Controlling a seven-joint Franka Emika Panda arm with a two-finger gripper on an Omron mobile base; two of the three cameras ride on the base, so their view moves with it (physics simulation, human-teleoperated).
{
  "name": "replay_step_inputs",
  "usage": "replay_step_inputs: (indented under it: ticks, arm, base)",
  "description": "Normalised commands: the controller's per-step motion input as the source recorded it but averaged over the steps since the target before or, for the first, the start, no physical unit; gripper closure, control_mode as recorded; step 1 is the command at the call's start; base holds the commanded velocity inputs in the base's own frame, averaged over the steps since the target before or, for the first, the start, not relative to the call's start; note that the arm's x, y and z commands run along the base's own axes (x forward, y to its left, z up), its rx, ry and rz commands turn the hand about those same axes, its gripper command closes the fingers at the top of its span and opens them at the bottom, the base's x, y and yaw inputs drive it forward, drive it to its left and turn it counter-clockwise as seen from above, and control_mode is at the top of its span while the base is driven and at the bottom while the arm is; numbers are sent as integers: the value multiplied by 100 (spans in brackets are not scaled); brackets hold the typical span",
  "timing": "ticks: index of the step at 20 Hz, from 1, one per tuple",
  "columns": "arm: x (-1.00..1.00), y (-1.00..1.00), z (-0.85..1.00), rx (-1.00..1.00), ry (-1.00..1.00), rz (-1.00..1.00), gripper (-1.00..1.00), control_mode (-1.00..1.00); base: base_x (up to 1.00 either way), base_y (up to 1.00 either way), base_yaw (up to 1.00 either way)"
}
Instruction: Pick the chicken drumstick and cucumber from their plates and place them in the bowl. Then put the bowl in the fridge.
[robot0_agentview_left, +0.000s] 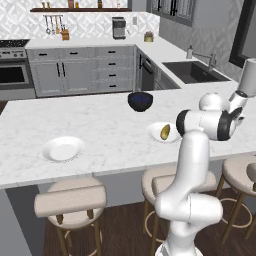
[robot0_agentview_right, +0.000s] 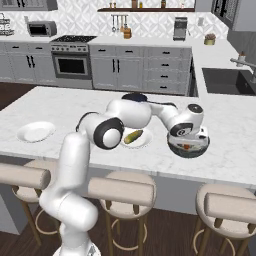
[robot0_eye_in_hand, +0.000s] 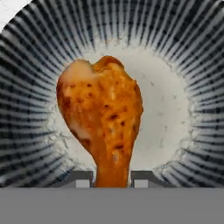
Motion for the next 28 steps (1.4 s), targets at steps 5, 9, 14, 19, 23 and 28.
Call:
replay_step_inputs:
  ticks: [5, 9, 14, 19, 23, 28]
  arm:
    - [-11, 5, -5, 0, -9, 0, -100, -100]
    - [-27, 16, 23, 5, -17, -3, -100, -100]
    - [-68, 77, 71, 7, -21, 0, -100, -100]
    - [-66, 82, 71, 9, 3, -5, -100, -100]
    - [-37, 83, 48, 8, 8, -10, -100, -100]
    - [-1, 100, 16, -2, 17, -10, -100, -100]
  base:
    - [0, 0, 0]
    - [0, 0, 0]
    - [0, 0, 0]
    - [0, 0, 0]
    - [0, 0, 0]
    - [0, 0, 0]
